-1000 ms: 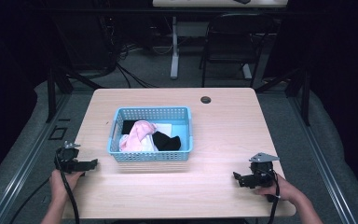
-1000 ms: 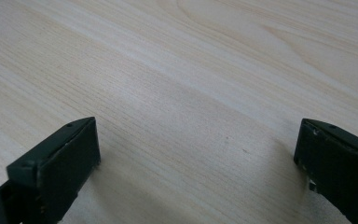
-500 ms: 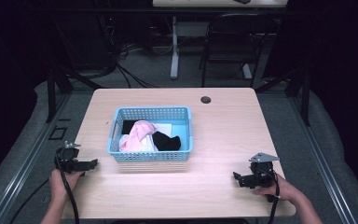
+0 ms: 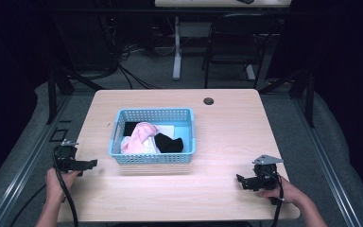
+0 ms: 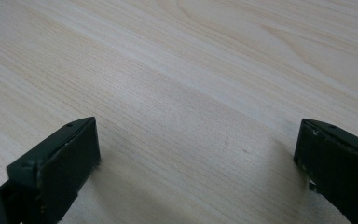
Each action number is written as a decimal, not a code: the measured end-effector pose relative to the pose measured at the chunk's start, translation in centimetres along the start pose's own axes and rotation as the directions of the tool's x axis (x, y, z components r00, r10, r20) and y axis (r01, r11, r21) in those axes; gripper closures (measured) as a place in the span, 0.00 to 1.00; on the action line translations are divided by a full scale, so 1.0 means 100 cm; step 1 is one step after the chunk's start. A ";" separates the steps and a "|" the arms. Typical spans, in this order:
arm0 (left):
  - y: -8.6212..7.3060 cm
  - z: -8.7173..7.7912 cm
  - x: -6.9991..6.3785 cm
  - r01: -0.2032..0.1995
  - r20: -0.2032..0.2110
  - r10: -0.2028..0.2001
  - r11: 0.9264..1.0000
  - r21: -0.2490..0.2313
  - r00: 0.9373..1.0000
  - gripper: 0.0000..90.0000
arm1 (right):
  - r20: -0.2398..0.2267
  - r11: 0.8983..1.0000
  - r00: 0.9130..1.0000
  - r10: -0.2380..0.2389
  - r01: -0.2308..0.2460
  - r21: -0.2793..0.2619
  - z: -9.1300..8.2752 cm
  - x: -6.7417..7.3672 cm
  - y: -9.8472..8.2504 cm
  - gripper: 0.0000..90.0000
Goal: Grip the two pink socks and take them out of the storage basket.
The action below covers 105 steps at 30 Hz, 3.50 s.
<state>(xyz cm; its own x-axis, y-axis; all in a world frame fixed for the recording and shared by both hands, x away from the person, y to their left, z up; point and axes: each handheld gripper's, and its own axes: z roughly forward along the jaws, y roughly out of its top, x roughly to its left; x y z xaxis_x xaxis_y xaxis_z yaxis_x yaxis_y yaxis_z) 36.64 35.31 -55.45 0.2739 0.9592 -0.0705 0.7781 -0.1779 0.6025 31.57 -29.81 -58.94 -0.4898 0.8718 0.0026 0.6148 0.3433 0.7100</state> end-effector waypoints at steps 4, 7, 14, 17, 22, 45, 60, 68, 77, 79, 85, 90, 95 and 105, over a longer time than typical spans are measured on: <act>0.012 -0.013 -0.005 -0.024 0.032 0.024 1.000 -0.009 0.999 0.00 | 0.001 1.000 1.000 -0.001 0.001 0.000 0.000 0.000 0.000 0.00; 0.019 -0.019 -0.009 -0.032 0.053 0.032 0.999 -0.015 0.998 0.00 | 0.000 1.000 1.000 0.001 -0.001 -0.002 0.000 0.000 0.000 0.00; 0.042 -0.033 -0.020 -0.084 0.081 0.082 0.996 0.014 0.993 0.00 | 0.002 1.000 1.000 -0.001 0.001 -0.001 0.000 0.000 0.000 0.00; 0.054 -0.039 -0.025 -0.105 0.081 0.104 0.994 0.011 0.991 0.00 | 0.002 1.000 1.000 -0.001 0.001 -0.001 0.000 0.000 0.000 0.00; 0.071 -0.049 -0.033 -0.132 0.101 0.132 0.991 -0.007 0.986 0.00 | 0.002 1.000 1.000 -0.001 0.001 -0.001 0.000 0.000 0.000 0.00; 0.138 -0.026 -0.098 -0.312 0.198 0.297 0.949 0.050 0.934 0.00 | 0.001 1.000 1.000 0.000 0.000 -0.001 0.000 0.000 0.000 0.00; 0.151 0.022 -0.132 -0.378 0.203 0.347 0.914 0.146 0.916 0.00 | 0.000 1.000 1.000 0.001 -0.001 -0.001 0.000 0.000 0.000 0.00; 0.154 0.042 -0.139 -0.383 0.208 0.344 0.904 0.190 0.916 0.11 | 0.000 1.000 1.000 0.000 0.000 -0.001 0.000 0.000 0.000 0.00; 0.152 0.059 -0.144 -0.383 0.154 0.353 0.885 0.264 0.923 0.42 | -0.002 1.000 1.000 -0.004 0.004 0.003 0.000 0.000 0.000 0.00; 0.151 0.061 -0.145 -0.388 0.149 0.359 0.880 0.274 0.921 0.51 | -0.002 1.000 1.000 -0.004 0.004 0.002 0.000 -0.001 0.000 0.00; 0.145 0.065 -0.146 -0.397 0.146 0.370 0.870 0.291 0.918 0.79 | -0.004 1.000 1.000 -0.004 0.004 0.003 0.000 -0.001 0.000 0.00; 0.146 0.058 -0.145 -0.399 0.160 0.368 0.878 0.266 0.916 0.89 | -0.003 1.000 1.000 -0.004 0.004 0.002 0.000 -0.001 0.000 0.00; 0.146 0.050 -0.142 -0.389 0.157 0.359 0.889 0.242 0.920 0.89 | -0.003 1.000 1.000 -0.005 0.005 0.003 0.000 -0.001 0.000 0.00; 0.147 0.037 -0.138 -0.397 0.173 0.365 0.892 0.217 0.915 0.95 | -0.003 1.000 1.000 -0.004 0.004 0.002 0.000 -0.001 0.000 0.00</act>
<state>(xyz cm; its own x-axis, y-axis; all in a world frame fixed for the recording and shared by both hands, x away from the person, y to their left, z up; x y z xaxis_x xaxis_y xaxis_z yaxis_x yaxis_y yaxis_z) 46.44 18.61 -48.57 0.6325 0.7744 0.0185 0.7076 -0.5873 0.3929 31.58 -29.87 -58.93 -0.4945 0.8691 0.0019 0.6140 0.3478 0.7086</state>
